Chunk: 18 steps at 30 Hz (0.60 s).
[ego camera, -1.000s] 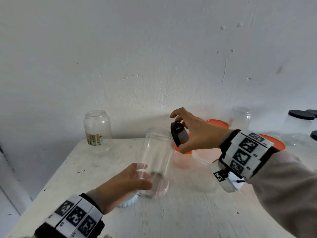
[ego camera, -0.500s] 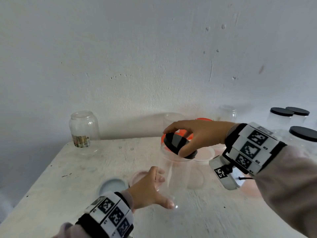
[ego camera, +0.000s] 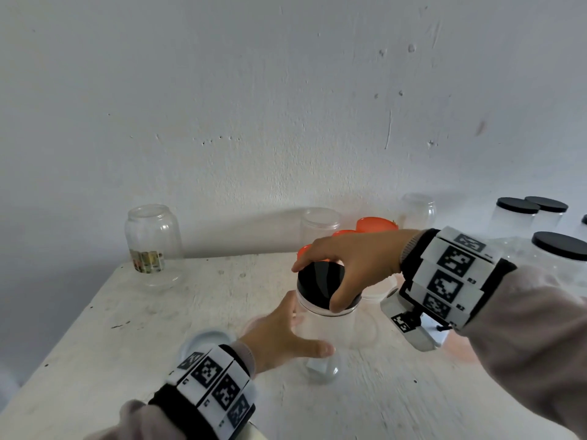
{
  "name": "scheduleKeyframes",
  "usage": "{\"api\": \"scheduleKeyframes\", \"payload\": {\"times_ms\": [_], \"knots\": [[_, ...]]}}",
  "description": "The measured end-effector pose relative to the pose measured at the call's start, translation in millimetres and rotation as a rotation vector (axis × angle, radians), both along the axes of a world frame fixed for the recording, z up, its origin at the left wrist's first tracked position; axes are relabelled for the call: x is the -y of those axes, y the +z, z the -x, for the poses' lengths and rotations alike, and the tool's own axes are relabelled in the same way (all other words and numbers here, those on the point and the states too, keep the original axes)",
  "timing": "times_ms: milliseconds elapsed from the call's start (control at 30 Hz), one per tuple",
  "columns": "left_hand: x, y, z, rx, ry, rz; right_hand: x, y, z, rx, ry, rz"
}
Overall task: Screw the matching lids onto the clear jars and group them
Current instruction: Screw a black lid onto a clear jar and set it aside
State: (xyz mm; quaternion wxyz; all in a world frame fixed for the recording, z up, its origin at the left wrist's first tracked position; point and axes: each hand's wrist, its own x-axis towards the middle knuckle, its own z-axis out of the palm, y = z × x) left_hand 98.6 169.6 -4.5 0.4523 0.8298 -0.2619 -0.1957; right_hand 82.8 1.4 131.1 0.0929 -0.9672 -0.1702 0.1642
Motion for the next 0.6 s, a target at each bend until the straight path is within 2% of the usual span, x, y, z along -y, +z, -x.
{"api": "scheduleKeyframes", "payload": {"times_ms": [600], "knots": [[0.5, 6.2, -6.5, 0.019, -0.067, -0.096, -4.7, 10.3, 1.5, -0.026, 0.056, 0.062]]}}
